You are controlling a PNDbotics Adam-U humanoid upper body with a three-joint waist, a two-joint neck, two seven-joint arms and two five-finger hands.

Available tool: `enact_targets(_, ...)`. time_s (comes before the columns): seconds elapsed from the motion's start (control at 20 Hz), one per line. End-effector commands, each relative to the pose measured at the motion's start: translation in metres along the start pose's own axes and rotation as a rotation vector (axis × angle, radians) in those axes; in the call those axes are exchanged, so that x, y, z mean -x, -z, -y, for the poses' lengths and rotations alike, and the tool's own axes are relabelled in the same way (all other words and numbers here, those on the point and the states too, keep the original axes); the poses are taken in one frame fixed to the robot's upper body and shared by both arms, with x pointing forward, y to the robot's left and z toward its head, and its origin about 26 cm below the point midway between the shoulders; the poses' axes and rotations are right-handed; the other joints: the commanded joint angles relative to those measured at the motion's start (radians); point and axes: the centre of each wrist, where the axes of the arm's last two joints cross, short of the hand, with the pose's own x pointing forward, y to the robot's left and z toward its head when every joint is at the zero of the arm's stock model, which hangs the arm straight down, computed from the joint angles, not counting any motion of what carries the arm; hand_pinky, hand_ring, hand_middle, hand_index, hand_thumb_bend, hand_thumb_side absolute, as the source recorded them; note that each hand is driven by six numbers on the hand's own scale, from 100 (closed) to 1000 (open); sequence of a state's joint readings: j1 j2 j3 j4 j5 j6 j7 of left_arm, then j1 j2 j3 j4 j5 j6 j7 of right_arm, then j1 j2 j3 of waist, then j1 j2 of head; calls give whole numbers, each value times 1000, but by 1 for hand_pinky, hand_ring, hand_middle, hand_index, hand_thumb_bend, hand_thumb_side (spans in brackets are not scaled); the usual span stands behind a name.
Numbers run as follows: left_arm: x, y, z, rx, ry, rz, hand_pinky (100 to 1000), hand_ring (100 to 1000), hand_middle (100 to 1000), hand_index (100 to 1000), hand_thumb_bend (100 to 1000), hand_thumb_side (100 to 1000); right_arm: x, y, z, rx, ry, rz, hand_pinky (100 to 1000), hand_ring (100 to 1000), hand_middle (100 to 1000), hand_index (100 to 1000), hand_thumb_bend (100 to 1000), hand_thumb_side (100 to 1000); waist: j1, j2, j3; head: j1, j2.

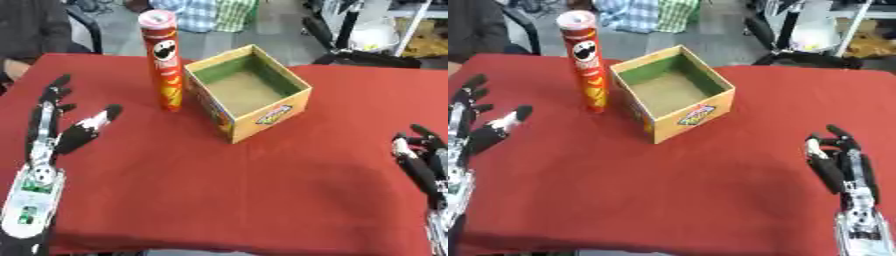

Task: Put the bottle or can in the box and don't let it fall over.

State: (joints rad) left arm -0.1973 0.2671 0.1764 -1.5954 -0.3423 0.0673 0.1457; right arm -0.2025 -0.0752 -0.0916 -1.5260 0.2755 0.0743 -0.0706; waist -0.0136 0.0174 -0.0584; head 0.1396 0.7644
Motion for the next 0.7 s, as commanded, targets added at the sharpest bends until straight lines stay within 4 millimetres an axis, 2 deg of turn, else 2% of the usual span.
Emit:
enact_targets(0.05, -1, 18, 0, -17, 50, -9, 824, 916, 904, 939, 946, 555, -7, 3, 6, 4, -9, 26, 687, 615, 639, 903, 100, 497, 8, -19, -2, 5, 6)
enact_targets(0.25, -2, 42, 18, 12, -13, -25, 824, 916, 905, 939, 950, 602, -5, 3, 5, 0, -9, 23, 687, 615, 639, 903, 100, 495, 5, -22, -9, 9, 6)
enact_targets(0.55, -10, 79, 37, 27, -65, -26, 823, 915, 901, 936, 946, 617, -6, 3, 2, -11, -5, 23, 687, 615, 639, 903, 100, 494, 0, -25, -25, 21, 6)
enact_targets(0.7, -8, 84, 40, 24, -68, -25, 823, 915, 901, 936, 946, 617, -6, 3, 1, -13, -5, 24, 687, 615, 639, 903, 100, 494, -1, -25, -28, 22, 6)
